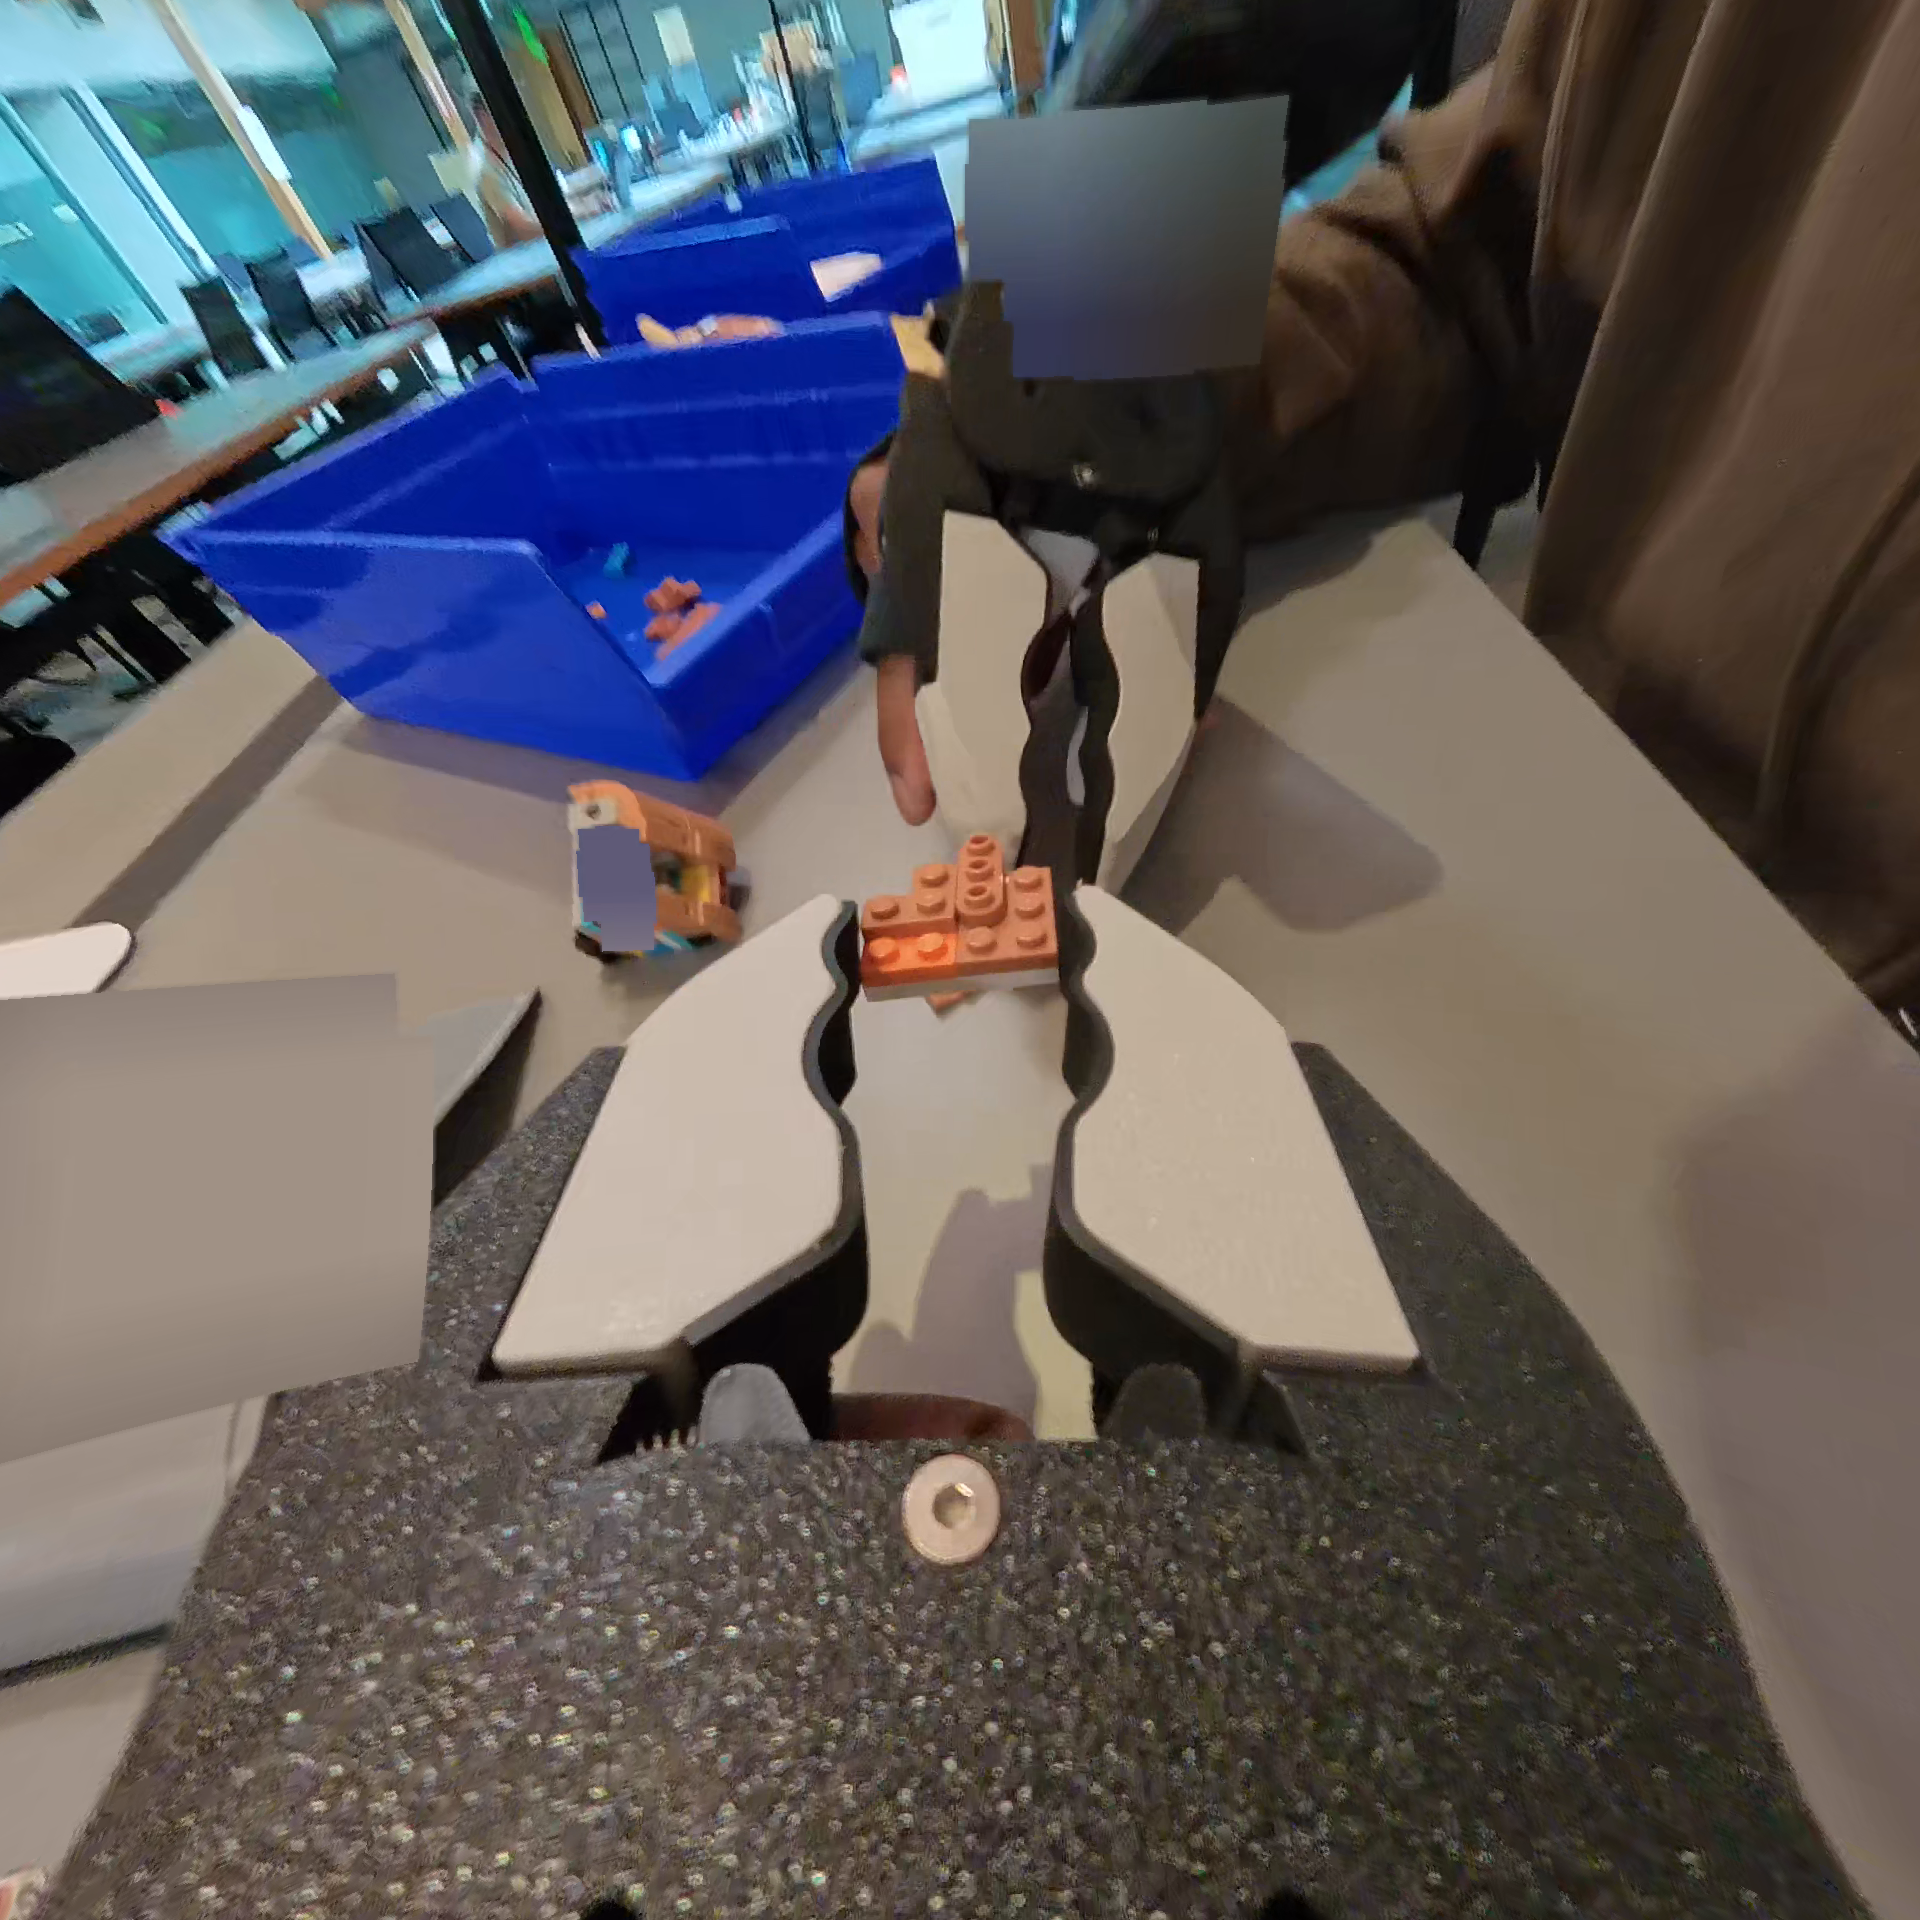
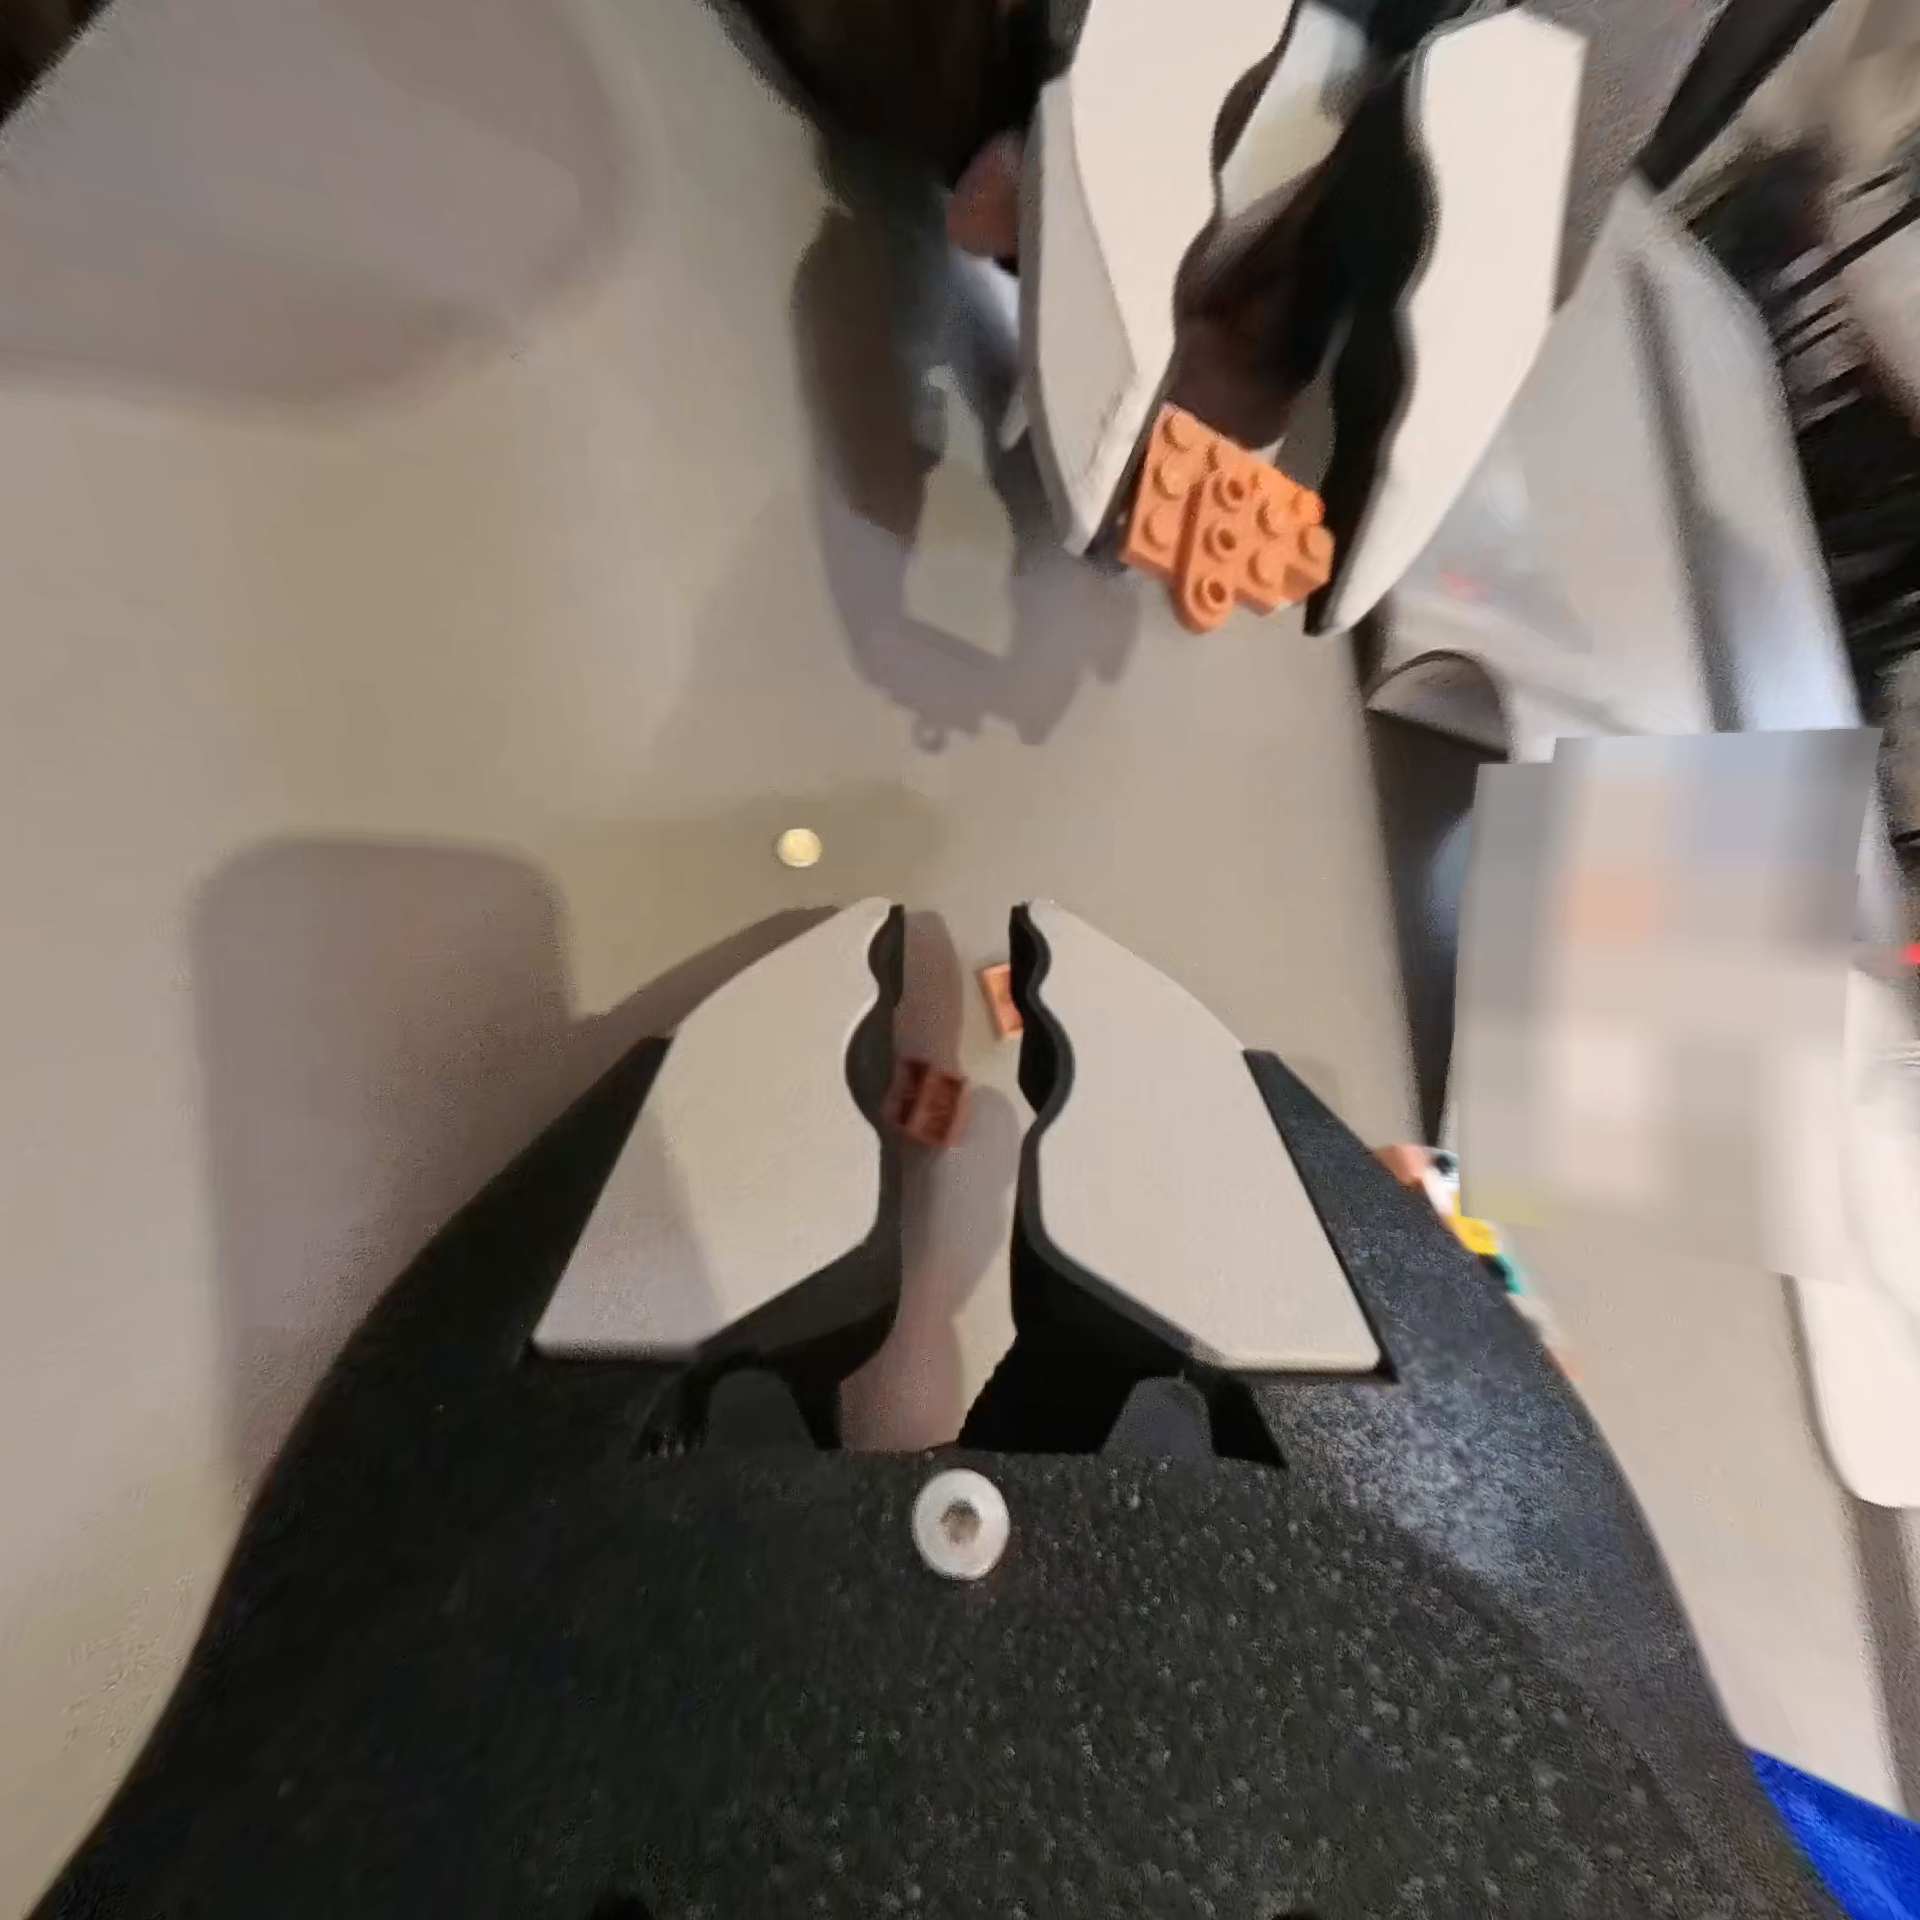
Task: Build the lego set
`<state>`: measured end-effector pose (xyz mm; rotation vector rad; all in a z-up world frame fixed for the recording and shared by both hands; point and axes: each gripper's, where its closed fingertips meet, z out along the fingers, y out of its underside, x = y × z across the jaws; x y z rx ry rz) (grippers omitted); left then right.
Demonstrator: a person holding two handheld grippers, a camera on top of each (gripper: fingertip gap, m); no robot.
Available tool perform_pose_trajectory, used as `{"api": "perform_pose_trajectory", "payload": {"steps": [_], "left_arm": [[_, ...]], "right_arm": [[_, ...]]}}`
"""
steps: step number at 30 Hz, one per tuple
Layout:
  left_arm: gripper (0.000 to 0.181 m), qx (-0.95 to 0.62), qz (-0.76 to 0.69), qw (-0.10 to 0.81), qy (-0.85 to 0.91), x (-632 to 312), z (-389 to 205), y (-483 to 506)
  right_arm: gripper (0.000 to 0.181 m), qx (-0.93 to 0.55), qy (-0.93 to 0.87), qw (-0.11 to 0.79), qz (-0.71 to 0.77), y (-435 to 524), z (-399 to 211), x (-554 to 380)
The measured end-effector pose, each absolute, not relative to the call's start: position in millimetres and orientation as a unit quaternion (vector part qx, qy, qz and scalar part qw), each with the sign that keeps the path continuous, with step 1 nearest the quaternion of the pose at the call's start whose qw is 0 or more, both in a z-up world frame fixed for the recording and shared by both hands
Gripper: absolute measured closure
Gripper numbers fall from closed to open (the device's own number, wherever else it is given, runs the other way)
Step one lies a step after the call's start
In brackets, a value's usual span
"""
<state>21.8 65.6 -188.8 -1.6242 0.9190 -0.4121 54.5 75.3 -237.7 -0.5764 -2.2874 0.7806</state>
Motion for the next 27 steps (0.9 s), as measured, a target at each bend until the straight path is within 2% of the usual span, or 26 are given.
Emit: {"api": "perform_pose_trajectory", "payload": {"steps": [2,5,12,21,27], "left_arm": [[0.144,-0.707,-0.171,0.556,0.402,22,-199,64],[0.144,-0.704,-0.176,0.556,0.405,26,-201,63],[0.144,-0.689,-0.215,0.576,0.383,35,-191,62],[0.144,-0.652,-0.181,0.632,0.376,33,-174,65],[0.144,-0.653,-0.169,0.624,0.395,34,-179,63]], "right_arm": [[0.162,-0.226,-0.876,0.298,0.306,69,-242,57],[0.162,-0.240,-0.857,0.320,0.324,65,-235,48],[0.157,-0.166,-0.804,0.491,0.291,65,-201,31],[0.154,-0.273,-0.812,0.352,0.377,63,-215,36],[0.156,-0.281,-0.809,0.318,0.406,59,-212,41]]}}
